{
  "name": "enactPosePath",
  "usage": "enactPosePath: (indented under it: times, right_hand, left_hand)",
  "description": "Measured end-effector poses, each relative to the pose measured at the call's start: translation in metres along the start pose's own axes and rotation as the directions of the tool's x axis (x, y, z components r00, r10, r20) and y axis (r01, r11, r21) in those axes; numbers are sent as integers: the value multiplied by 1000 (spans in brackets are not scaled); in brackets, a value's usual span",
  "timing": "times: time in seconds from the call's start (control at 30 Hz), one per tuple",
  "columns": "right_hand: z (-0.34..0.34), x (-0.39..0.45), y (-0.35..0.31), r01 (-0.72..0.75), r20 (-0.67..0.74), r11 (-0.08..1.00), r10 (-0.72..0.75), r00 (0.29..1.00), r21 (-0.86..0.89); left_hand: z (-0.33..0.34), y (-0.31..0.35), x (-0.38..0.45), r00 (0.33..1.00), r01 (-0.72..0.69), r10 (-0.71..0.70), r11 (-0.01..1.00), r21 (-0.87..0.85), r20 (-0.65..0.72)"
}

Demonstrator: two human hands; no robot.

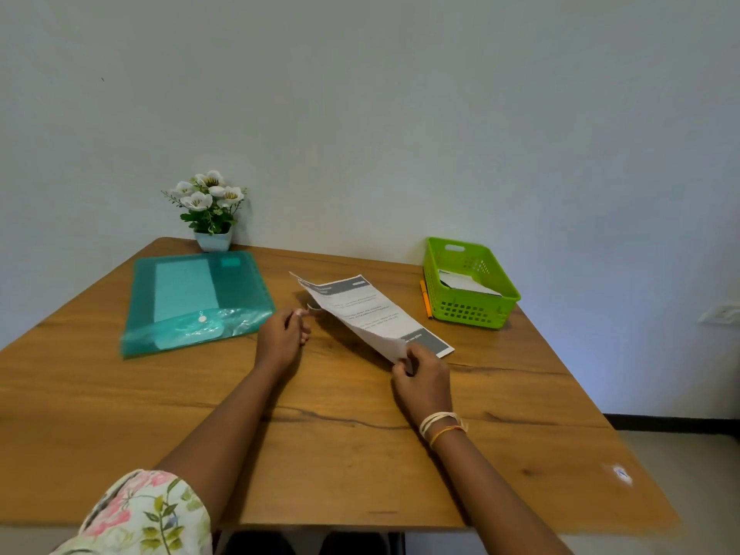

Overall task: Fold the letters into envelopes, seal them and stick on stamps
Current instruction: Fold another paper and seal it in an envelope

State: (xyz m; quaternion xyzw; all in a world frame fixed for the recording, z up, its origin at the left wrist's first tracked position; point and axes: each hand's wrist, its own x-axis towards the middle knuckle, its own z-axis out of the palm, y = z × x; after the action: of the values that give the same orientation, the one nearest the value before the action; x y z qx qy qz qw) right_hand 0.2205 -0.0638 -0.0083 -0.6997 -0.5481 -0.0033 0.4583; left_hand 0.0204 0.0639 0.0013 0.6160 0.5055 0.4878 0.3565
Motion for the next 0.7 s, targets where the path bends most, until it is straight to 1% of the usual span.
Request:
enactPosePath:
  times: [0.13,0.23,0.33,0.47,0.53,0.6,0.7]
  right_hand:
    - [-28,-16,10,37,31,999,-37,999,7]
    - [-43,-23,23,60,46,998,-61,997,32]
    - [-55,-29,33,88,113,994,-95,989,64]
    - [-73,-24,46,114,249,993,-112,962,5]
    - [-83,-16,51,68,307,998,-61,950,-10]
    - [-91,-7,50,-20,374,999,28,927,-24]
    - [-98,9,43,-195,511,978,208,834,-79]
  left_hand:
    - [-14,2,-10,992,126,-128,974,-187,-1]
    - [-24,4,-18,983,185,-182,954,-238,35]
    - [-34,10,-26,985,170,-167,973,-158,33]
    - [-44,8,-24,987,155,-150,983,-97,52]
    - [-47,7,-25,984,153,-150,988,-32,98]
    - [-47,8,-30,973,158,-157,987,6,170]
    - [-46,7,-33,967,114,-123,992,55,223]
